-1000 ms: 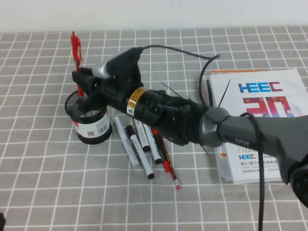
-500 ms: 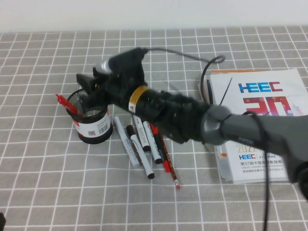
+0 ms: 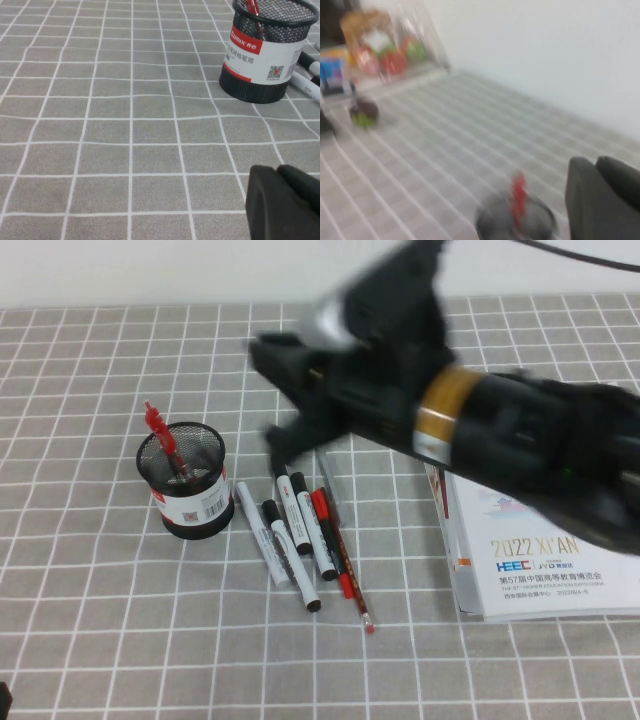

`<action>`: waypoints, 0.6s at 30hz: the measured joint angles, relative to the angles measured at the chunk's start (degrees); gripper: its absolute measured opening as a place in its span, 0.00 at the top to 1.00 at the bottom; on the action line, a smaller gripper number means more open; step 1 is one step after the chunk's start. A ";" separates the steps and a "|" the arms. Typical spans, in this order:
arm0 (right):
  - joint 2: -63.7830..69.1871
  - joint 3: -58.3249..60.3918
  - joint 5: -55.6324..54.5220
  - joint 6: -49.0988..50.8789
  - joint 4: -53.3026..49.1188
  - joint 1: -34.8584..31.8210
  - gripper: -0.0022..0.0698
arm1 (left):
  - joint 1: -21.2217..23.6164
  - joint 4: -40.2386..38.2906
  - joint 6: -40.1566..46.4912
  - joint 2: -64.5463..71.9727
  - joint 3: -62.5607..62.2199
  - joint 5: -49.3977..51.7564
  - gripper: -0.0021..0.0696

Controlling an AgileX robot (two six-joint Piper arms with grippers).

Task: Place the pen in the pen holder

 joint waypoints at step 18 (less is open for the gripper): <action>-33.25 21.35 30.85 0.00 -6.21 0.00 0.99 | 0.00 0.00 0.00 0.00 0.00 0.00 0.98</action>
